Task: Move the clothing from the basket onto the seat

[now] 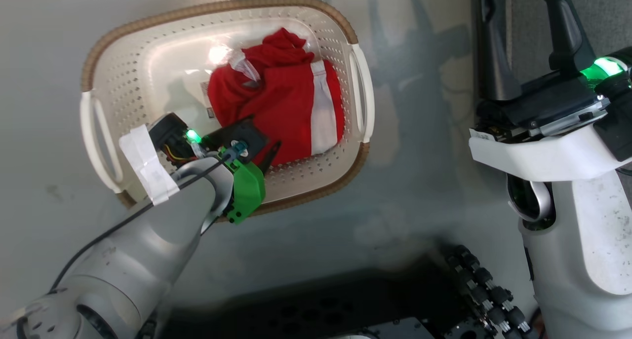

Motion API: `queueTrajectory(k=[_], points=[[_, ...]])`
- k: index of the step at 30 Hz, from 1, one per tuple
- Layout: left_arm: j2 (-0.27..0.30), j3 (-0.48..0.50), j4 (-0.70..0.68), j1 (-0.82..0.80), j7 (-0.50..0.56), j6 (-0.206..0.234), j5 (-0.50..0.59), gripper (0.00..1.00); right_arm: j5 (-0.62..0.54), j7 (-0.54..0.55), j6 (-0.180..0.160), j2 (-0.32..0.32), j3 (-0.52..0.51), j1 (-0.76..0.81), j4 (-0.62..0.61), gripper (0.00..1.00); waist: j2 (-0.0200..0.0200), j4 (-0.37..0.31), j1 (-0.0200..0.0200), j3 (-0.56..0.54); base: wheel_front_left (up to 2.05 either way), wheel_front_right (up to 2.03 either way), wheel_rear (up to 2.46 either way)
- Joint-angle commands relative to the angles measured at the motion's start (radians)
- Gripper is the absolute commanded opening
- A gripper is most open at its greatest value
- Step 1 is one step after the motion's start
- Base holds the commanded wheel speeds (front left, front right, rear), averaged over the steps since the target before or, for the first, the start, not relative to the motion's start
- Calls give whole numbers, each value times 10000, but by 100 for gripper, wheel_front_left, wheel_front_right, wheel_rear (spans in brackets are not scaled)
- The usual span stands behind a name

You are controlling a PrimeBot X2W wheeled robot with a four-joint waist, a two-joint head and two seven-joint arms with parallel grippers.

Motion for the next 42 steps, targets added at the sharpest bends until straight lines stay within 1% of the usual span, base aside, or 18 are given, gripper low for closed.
queueTrajectory(k=[1, 5, 8, 13, 14, 15, 18, 21, 25, 27, 29, 32, 35, 37, 42], points=[[164, -205, 89, -311, 85, 4, -154, 100, 194, -24, -10, 11, -5, -123, -69, 100, 0, -580, -2, 750, 0, 0, 0], [296, -593, 430, -722, 271, 4, -119, 100, 472, -24, -10, 14, 79, -285, -192, 100, 0, -702, -2, 1054, 0, 0, 0], [273, -726, 634, -911, 385, 4, -193, 100, 733, -24, -10, 4, 104, -350, -280, 100, 0, -754, -2, 1249, 0, 0, 0], [185, -833, 748, -1012, 283, 4, -274, 100, 845, -24, -10, 4, 149, -421, -334, 100, 0, -792, -2, 1362, 0, 0, 0], [166, -843, 720, -998, 269, 4, -291, 25, 851, -24, -10, 4, 142, -422, -316, 100, 0, -792, -2, 1357, 0, 0, 0], [156, -850, 680, -990, 211, 4, -319, 0, 867, -24, -10, 5, 135, -427, -294, 100, 0, -793, -2, 1341, 0, 0, 0], [203, -872, 522, -790, 41, 5, -419, 0, 944, -24, -10, 3, 110, -403, -184, 100, 0, -836, -2, 1125, 0, 0, 0], [204, -884, 515, -465, -162, 4, -474, 0, 1023, -24, -10, 3, 138, -277, 18, 100, 0, -887, -2, 626, 0, 0, 0], [70, -846, 488, -97, -319, 5, -737, 0, 902, -24, -10, 2, 420, 12, 349, 100, 0, -791, -2, -320, 0, 0, 0], [-13, -650, 297, 83, -361, 4, -803, 0, 804, -24, -10, -1, 509, 164, 510, 100, 0, -722, -2, -877, 0, 0, 0], [-1, -316, -161, 322, -346, 14, -724, 0, 789, -24, -10, -4, 484, 354, 636, 100, 0, -605, -2, -1418, 0, 0, 0], [66, 366, -905, 993, -328, 184, -570, 0, 648, -24, -10, 0, 579, 709, 874, 100, 0, -392, -2, -2365, 0, 0, 0], [-7, 1043, -1535, 1658, -330, 280, -357, 0, 554, -23, -10, -10, 559, 1112, 1092, 100, 0, -175, -2, -3350, 0, 0, 0], [-33, 1442, -1965, 2125, -331, 376, -8, 0, 503, -24, -10, -9, 520, 1421, 1223, 100, 0, -17, -2, -4022, 0, 0, 0], [-131, 2804, -3051, 3607, -331, 574, 545, 0, 518, -24, -10, -9, 425, 2253, 1506, 100, 0, 339, -2, -5674, 0, 0, 0]])
